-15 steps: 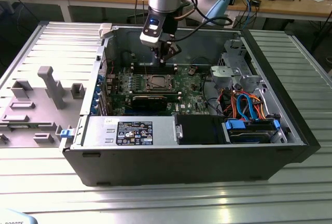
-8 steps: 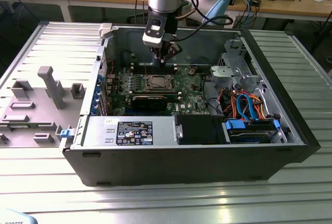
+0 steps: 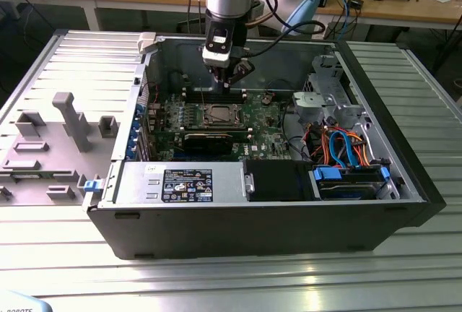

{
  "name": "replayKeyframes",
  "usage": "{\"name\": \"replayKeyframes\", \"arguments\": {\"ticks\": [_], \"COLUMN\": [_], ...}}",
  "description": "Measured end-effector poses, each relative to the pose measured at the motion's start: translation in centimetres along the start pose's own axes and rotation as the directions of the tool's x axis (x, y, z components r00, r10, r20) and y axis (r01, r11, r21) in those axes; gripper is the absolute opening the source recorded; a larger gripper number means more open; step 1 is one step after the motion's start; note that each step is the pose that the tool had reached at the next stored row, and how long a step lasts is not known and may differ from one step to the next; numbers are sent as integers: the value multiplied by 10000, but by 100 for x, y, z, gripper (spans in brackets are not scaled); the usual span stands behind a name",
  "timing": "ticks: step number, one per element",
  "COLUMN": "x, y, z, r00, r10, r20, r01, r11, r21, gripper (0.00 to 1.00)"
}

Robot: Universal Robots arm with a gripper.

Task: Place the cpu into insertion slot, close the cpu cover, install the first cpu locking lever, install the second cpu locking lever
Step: 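Install the first cpu locking lever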

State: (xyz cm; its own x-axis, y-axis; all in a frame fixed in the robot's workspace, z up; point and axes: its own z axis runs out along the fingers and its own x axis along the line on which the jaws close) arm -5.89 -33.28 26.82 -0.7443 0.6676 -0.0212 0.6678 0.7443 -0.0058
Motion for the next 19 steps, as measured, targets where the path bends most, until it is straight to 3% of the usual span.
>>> {"name": "replayKeyframes", "arguments": {"ticks": [5,13,16,19], "x": [18,169,169,169], "y": [-17,-151,-152,-152], "z": [2,1,4,6], "r00": [9991,9982,9913,9816], "r10": [-431,-601,-1312,-1907], "r20": [4,43,50,55], "r01": [431,601,1313,1907], "r11": [9991,9982,9913,9816], "r21": [-10,-79,-94,-106], "gripper": [11,11,11,11]}}
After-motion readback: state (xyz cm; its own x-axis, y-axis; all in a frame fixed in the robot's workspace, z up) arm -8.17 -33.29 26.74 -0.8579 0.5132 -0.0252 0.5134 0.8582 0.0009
